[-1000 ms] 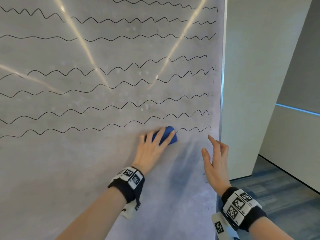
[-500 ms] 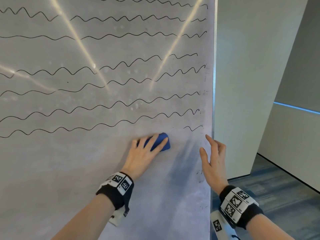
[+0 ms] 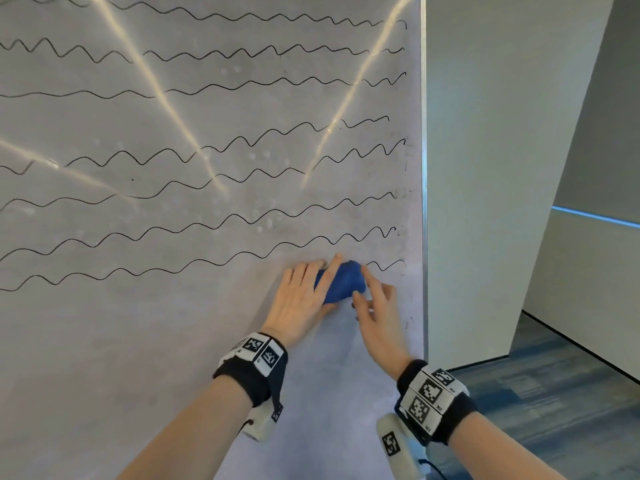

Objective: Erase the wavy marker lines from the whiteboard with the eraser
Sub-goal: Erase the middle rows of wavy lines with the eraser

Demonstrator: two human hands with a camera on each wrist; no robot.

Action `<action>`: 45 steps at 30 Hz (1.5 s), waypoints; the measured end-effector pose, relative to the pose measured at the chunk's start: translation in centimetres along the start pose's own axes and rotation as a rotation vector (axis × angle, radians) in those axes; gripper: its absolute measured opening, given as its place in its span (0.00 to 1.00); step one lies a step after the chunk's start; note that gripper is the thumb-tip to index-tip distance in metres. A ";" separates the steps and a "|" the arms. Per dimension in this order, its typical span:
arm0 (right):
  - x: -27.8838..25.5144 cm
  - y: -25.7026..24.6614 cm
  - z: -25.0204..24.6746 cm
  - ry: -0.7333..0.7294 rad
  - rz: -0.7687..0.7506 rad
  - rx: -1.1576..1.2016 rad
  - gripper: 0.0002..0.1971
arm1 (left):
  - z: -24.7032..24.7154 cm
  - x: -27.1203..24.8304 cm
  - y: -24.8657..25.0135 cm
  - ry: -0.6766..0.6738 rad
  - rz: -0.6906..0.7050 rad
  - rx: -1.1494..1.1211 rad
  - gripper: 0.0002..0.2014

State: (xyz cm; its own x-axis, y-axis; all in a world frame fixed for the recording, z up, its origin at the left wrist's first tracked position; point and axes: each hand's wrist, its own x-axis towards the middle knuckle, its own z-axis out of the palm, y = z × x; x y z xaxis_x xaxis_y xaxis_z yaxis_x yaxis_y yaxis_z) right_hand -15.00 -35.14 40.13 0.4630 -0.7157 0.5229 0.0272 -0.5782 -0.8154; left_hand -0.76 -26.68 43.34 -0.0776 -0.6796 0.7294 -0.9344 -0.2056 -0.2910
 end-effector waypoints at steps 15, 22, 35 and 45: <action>1.8 -3.0 6.6 0.233 -0.117 -0.291 0.22 | -2.8 -6.8 -6.5 -0.131 -0.033 0.117 0.30; 4.4 0.7 0.5 0.465 -0.032 -0.288 0.29 | -1.9 -7.3 -6.4 -0.130 0.088 0.145 0.29; 3.1 2.9 0.5 0.463 -0.171 -0.481 0.31 | -0.8 -7.2 -6.6 -0.140 0.078 0.181 0.29; 1.6 2.0 3.2 0.344 -0.316 -0.532 0.33 | 0.2 -7.1 -5.9 -0.139 0.015 0.191 0.30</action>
State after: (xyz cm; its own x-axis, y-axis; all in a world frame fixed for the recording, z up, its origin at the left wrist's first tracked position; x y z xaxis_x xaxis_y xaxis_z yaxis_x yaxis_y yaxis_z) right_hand -11.39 -36.23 38.52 0.1955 -0.5142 0.8351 -0.3631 -0.8290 -0.4254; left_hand 5.40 -20.83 39.78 -0.0304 -0.7714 0.6356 -0.8494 -0.3152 -0.4232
